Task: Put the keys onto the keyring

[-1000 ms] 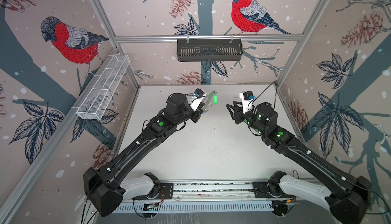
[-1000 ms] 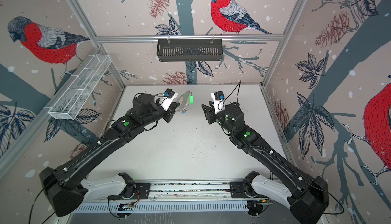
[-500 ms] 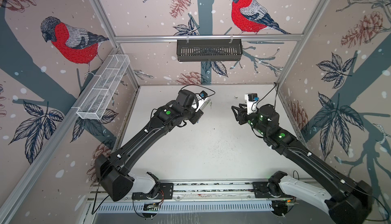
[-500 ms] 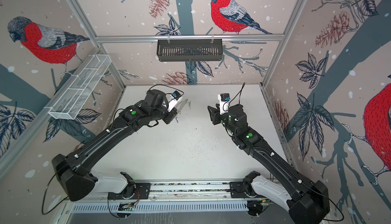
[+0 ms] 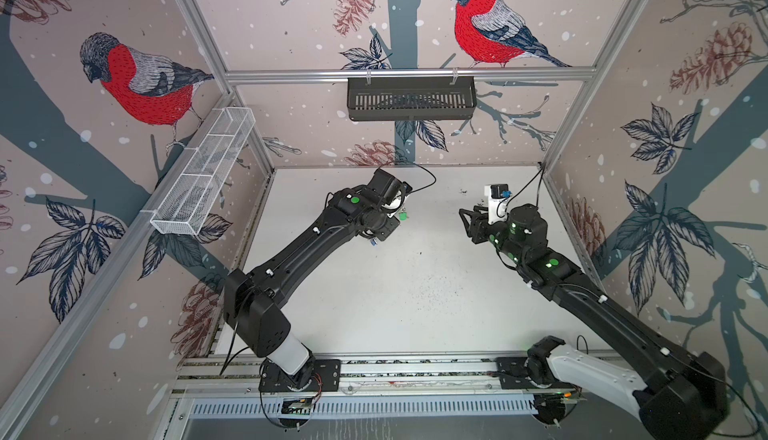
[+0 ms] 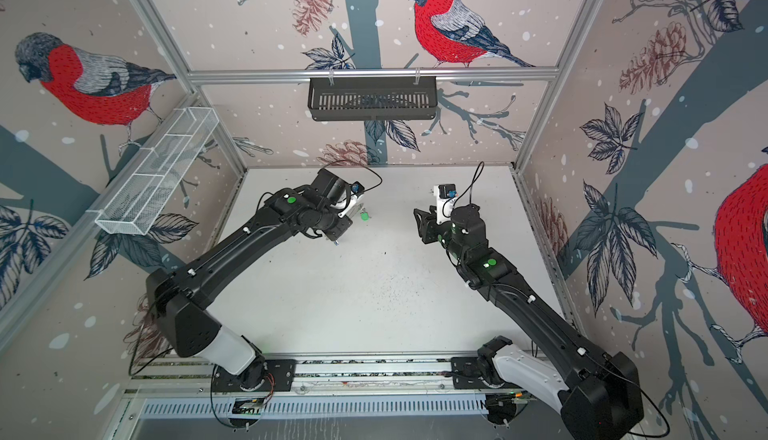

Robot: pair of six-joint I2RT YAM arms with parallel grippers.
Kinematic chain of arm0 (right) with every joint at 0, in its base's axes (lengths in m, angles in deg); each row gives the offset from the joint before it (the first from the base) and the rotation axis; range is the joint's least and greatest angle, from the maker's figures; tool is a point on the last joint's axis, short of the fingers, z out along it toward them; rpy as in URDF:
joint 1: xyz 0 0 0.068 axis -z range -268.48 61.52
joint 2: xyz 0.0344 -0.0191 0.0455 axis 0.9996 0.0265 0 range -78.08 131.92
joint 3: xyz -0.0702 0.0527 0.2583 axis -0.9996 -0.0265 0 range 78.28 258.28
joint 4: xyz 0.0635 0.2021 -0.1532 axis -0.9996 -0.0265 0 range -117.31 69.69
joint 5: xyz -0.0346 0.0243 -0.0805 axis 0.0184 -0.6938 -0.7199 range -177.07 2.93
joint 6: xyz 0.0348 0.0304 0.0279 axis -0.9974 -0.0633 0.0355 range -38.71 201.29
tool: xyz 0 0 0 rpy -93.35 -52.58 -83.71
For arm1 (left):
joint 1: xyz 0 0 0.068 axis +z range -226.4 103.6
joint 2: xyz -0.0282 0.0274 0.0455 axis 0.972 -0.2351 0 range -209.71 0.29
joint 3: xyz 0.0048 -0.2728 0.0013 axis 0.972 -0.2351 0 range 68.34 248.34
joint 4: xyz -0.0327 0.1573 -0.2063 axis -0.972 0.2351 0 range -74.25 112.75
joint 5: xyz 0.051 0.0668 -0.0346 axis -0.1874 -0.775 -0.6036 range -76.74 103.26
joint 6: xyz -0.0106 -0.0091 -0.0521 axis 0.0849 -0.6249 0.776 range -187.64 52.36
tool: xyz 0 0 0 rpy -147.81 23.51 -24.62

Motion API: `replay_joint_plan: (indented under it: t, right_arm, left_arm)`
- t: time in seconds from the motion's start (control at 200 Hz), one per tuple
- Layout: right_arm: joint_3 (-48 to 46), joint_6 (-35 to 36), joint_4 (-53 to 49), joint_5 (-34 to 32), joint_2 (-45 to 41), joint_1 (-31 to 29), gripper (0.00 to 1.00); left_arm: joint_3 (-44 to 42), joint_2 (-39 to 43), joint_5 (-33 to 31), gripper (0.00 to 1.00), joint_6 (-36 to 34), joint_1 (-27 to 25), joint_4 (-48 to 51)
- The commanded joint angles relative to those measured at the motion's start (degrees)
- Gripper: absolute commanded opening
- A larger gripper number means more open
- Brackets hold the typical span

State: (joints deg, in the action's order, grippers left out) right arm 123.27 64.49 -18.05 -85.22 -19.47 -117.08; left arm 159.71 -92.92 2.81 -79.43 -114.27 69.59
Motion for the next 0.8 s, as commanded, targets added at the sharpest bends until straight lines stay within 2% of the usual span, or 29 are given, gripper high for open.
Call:
replay_joint_plan:
  t: [0.0,0.28,0.52,0.795]
  right_arm:
    - [-0.1,-1.7,1.6,1.3,0.2,0.4,0.51]
    - [-0.8,-2.8,0.6,2.1,0.5,2.1,0.51]
    - [-1.4,-3.3,0.6,3.4,0.4,4.3,0.52]
    - [-1.2,-4.0,0.4,4.7,0.8,6.1,0.52]
  left_arm:
    - [3.1,-3.5,-2.2,0.00,0.7,-0.1,5.7]
    - [11.7,-13.9,-5.7,0.00,0.6,1.1,13.2]
    - [12.5,-13.3,10.8,0.00,-3.7,3.4,5.9]
    - [15.0,-18.3,21.9,0.00,-3.8,4.2,2.0]
